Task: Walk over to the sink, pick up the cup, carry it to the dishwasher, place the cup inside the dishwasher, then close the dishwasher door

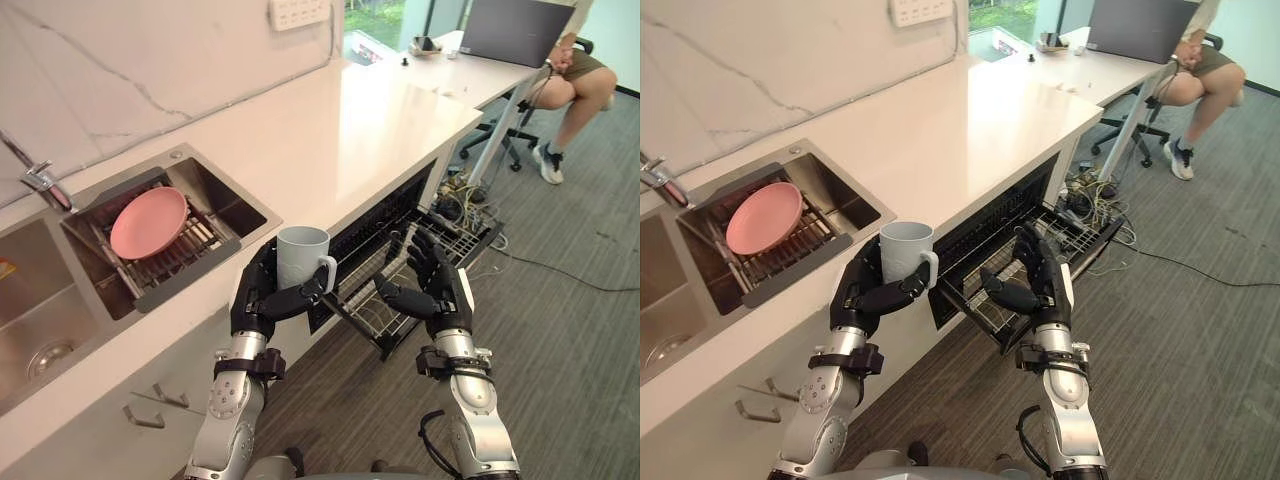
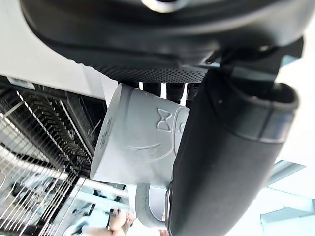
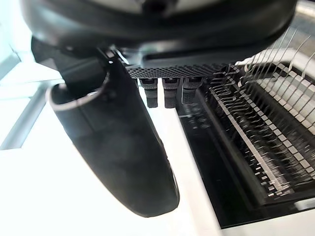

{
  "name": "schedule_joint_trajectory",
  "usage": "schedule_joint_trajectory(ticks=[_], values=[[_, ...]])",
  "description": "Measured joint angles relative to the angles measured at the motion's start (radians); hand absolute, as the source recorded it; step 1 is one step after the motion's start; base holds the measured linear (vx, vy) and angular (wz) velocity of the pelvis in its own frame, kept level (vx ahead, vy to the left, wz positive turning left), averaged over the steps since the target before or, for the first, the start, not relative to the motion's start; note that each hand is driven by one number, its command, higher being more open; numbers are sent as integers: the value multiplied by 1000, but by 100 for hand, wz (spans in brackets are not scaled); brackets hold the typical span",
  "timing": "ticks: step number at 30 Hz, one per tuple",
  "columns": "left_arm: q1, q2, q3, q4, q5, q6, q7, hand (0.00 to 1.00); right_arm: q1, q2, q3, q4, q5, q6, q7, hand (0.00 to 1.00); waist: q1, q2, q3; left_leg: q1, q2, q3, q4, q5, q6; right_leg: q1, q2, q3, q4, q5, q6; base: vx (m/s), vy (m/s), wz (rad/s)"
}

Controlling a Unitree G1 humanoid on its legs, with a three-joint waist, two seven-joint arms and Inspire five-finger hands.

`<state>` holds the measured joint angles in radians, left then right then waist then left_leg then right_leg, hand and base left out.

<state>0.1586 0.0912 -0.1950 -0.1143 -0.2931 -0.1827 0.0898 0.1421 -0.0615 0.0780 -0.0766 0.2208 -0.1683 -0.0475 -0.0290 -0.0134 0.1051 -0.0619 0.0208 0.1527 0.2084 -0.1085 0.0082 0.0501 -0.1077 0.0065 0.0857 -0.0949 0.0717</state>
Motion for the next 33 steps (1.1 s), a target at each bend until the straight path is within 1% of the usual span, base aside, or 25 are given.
schedule_joint_trajectory(ticks=[3, 7, 9, 12, 17, 22, 27, 33], values=[[-30, 8, -2, 0, 2, 0, 15, 30, 0, -1, 35, -30, 63, -2, 21, 90, -10, -10, -7, 21, 0, 21, -33, 12, 2, -1, 2, 24, -6, 14, -2, -7, 6, -20], [-59, 11, 2, 10, 19, 0, 39, 30, -1, -7, 79, -60, 138, -13, 49, 90, -13, -11, -8, 44, -2, 52, -61, 23, 8, -1, 1, 53, -22, 35, -2, -37, 34, -26], [-82, 10, 1, 44, 19, 0, 44, 30, -1, -10, 96, -62, 172, -17, 60, 90, -15, -12, -21, 44, -4, 54, -76, 33, 12, -3, 0, 55, -35, 50, -3, -40, 26, -3], [-85, 10, 1, 74, 19, 0, 62, 30, -5, -10, 125, -63, 191, -19, 72, 90, -14, -16, -35, 51, -9, 58, -90, 40, 14, -5, -3, 59, -41, 53, -2, -45, 12, -4], [-85, 7, -13, 86, 19, 0, 64, 30, -28, -12, 161, -65, 191, -20, 83, 90, -13, -16, -40, 54, -17, 58, -118, 62, 14, -9, -7, 60, -51, 53, -1, -43, -12, 0], [-85, 1, -68, 86, 19, 0, 58, 30, -51, -12, 186, -65, 187, -20, 79, 90, -14, -16, -42, 54, -20, 49, -142, 83, 11, -16, -7, 50, -55, 54, 1, -19, -19, 5], [-87, 1, -148, 84, 19, 0, 30, 30, -62, -12, 207, -59, 166, -20, 46, 90, -13, -16, -72, 54, -24, 33, -170, 102, 11, -16, -7, 33, -63, 55, 3, 3, -13, 9], [-99, -2, -194, 74, 19, 0, 20, 30, -69, -9, 210, -43, 118, -21, 1, 90, -13, -16, -73, 67, -30, 10, -226, 142, 11, -17, -7, 12, -63, 54, 3, -24, -15, 12]])
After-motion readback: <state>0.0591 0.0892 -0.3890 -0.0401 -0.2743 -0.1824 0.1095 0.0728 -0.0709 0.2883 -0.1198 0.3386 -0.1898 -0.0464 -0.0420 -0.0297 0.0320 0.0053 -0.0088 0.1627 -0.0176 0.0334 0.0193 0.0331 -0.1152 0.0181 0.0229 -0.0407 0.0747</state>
